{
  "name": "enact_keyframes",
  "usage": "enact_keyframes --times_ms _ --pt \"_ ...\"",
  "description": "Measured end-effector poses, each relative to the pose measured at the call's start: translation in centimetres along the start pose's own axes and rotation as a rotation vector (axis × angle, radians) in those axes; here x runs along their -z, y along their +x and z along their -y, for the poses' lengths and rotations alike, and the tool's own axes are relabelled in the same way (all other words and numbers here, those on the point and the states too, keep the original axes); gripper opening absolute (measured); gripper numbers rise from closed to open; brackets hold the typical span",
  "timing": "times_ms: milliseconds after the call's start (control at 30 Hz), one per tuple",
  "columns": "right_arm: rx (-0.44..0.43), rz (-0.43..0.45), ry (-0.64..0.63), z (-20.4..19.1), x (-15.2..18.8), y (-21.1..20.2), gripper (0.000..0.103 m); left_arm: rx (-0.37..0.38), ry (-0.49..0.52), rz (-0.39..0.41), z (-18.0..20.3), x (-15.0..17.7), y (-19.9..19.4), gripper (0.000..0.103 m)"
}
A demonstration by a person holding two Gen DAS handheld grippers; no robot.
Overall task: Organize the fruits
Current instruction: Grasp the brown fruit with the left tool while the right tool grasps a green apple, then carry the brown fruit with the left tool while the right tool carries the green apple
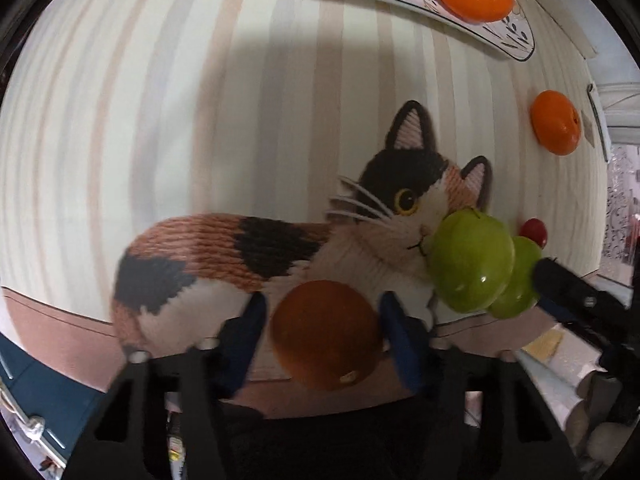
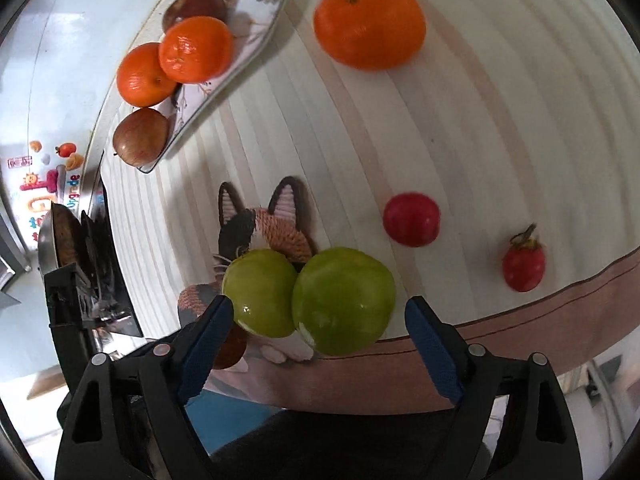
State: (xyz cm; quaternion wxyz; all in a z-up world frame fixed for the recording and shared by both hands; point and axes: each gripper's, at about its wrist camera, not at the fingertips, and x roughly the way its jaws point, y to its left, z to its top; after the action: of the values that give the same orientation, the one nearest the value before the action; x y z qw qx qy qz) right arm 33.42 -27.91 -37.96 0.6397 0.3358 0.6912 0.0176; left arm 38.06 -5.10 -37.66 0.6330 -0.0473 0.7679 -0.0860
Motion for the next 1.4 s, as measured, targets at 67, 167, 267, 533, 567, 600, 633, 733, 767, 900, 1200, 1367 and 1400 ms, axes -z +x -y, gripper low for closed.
enact_keyframes --times_ms 67,167,267,533,567,600,633,733,767,900,1200,1367,1400 --pt "0.003 0.013 0.000 0.1 0.0 0.4 0.078 -0.027 0.018 0.023 0.5 0.1 -0.2 0.052" --pt "0.038 0.064 -0.025 0.0 -0.2 0.1 0.059 -0.058 0.030 0.039 0.7 0.3 -0.4 0.051" --pt "0.053 0.042 -0.054 0.1 -0.3 -0.1 0.058 -0.107 0.040 0.059 0.5 0.5 -0.8 0.051" --pt "0.088 -0.008 -0.120 -1.1 -0.9 1.0 0.059 -0.094 0.000 0.030 0.0 -0.7 0.2 0.052" --pt "0.077 -0.007 -0.104 -1.0 -1.1 1.0 0.059 -0.092 -0.006 0.025 -0.1 -0.9 0.4 0.052" --pt "0.073 -0.005 -0.099 -0.8 -1.2 1.1 0.060 -0.090 -0.011 0.023 -0.3 -1.0 0.5 0.052" --pt "0.069 0.001 -0.099 -0.8 -1.3 1.0 0.060 -0.088 -0.014 0.026 -0.3 -1.0 0.6 0.052" --pt "0.061 0.016 -0.104 -0.8 -1.4 0.9 0.058 -0.086 -0.017 0.040 -0.3 -0.8 0.5 0.051" --pt "0.066 0.016 -0.109 -0.9 -1.4 0.9 0.058 -0.088 -0.015 0.047 -0.3 -0.7 0.4 0.051" --pt "0.094 0.026 -0.150 -1.4 -1.2 0.7 0.057 -0.089 -0.004 0.076 -0.8 -1.3 -1.2 0.050" --pt "0.083 0.076 -0.185 -2.5 -1.5 -1.8 0.057 -0.055 0.025 0.177 -0.2 -1.8 -6.7 0.049" --pt "0.047 0.125 -0.200 -4.1 -2.8 -4.5 0.057 -0.009 0.061 0.250 1.1 -3.1 -11.2 0.049" --pt "0.037 0.139 -0.202 -4.5 -3.3 -5.1 0.056 0.000 0.067 0.268 1.5 -3.6 -12.3 0.049"
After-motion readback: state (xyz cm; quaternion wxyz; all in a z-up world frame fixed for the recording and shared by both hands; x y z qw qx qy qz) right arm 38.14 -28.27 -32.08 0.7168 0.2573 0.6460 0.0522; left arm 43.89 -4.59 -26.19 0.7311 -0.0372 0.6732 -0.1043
